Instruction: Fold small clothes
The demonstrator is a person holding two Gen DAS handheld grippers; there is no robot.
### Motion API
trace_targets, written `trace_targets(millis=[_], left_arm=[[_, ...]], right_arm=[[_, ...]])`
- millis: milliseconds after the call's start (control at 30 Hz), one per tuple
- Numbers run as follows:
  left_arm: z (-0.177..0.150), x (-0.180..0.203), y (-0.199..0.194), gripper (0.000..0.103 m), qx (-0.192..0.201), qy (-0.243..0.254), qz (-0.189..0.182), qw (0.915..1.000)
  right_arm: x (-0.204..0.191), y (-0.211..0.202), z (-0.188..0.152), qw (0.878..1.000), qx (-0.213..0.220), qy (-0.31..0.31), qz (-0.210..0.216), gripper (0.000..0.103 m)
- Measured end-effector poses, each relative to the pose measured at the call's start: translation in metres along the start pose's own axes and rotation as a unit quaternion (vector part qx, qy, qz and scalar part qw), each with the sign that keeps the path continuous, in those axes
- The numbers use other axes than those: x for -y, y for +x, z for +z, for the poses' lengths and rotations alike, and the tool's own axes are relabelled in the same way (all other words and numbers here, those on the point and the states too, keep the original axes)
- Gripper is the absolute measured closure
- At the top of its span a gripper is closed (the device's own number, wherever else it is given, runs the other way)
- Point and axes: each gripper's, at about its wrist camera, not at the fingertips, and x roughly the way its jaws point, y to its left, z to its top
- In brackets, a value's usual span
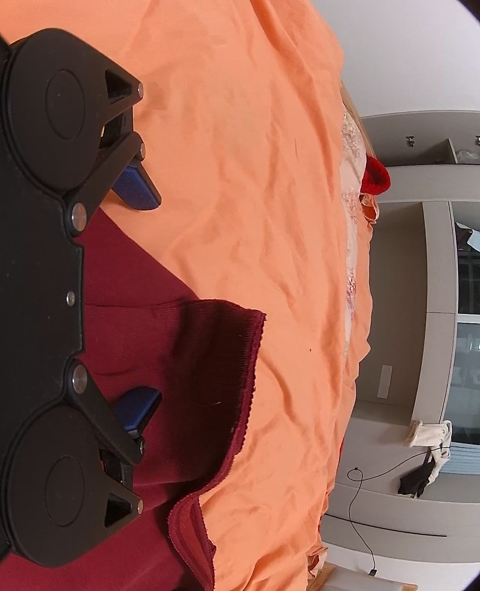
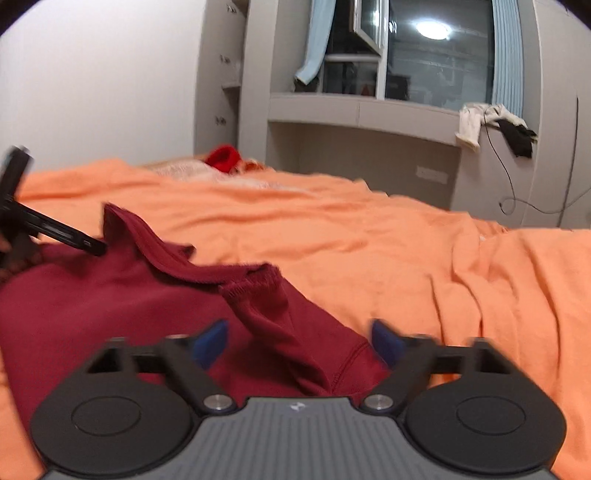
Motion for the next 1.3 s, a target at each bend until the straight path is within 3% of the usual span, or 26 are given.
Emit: trace_targets(millis=[33, 67, 100, 300, 367, 433, 533, 700, 800, 900, 1000, 1067, 1133, 1233, 1300], left_arm=[[-0.001, 0.0, 0.0, 0.001, -0.001, 0.0, 0.0, 1.0], [-0.001, 0.0, 0.0, 0.001, -0.002, 0.0, 0.001, 1.0], [-0.001, -0.001, 0.0, 0.001, -0.004, 0.0, 0.0, 1.0], [-0.003, -0.003, 0.001, 0.001, -0.008, 0.0, -0.002, 1.0], [-0.003, -0.003, 0.001, 0.001, -0.009, 0.0, -0.001, 1.0], [-0.003, -0.003, 0.001, 0.001, -0.009, 0.001, 0.001, 1.0], [-0.004, -0.001, 0.002, 0.001, -0.01, 0.004, 0.004, 0.9999], [-0.002, 0.0, -0.002, 0.001, 0.005, 0.001, 0.007, 1.0], [0.001, 0.004, -0.02, 0.001, 0.061, 0.002, 0.003, 0.9981], [0.004, 0.019, -0.037, 0.001, 0.106, 0.02, -0.043, 0.9933], [0.003, 0.044, -0.048, 0.001, 0.12, 0.048, -0.128, 0.9832], [0.001, 0.066, -0.048, 0.001, 0.104, 0.085, -0.182, 0.9741], [-0.004, 0.09, -0.043, 0.001, 0.071, 0.139, -0.209, 0.9652], [-0.014, 0.114, -0.03, 0.001, 0.031, 0.187, -0.213, 0.9583], [-0.015, 0.117, -0.022, 0.001, 0.014, 0.182, -0.221, 0.958]], right_arm=[[-0.002, 0.008, 0.0, 1.0, -0.007, 0.004, -0.007, 0.057], [-0.002, 0.015, 0.0, 1.0, -0.01, 0.01, -0.018, 0.074], [-0.001, 0.021, -0.001, 0.999, -0.012, 0.019, -0.032, 0.079], [0.043, 0.028, -0.011, 0.982, -0.017, 0.157, -0.1, 0.08], [0.051, 0.027, -0.018, 0.979, -0.025, 0.167, -0.114, 0.08], [0.053, 0.028, -0.023, 0.979, -0.038, 0.158, -0.126, 0.077], [0.055, 0.03, -0.029, 0.977, -0.043, 0.162, -0.131, 0.063], [0.053, 0.02, -0.028, 0.979, -0.023, 0.148, -0.136, 0.016], [0.05, 0.012, -0.027, 0.981, -0.01, 0.134, -0.137, 0.004], [0.047, 0.003, -0.025, 0.983, -0.002, 0.127, -0.135, 0.0], [0.045, -0.01, -0.029, 0.983, 0.018, 0.124, -0.136, 0.0], [0.045, -0.02, -0.033, 0.982, 0.031, 0.124, -0.137, 0.0], [0.046, -0.028, -0.038, 0.982, 0.039, 0.128, -0.136, 0.0], [0.049, -0.034, -0.045, 0.981, 0.04, 0.131, -0.134, 0.0], [0.049, -0.034, -0.05, 0.981, 0.035, 0.13, -0.138, 0.0]])
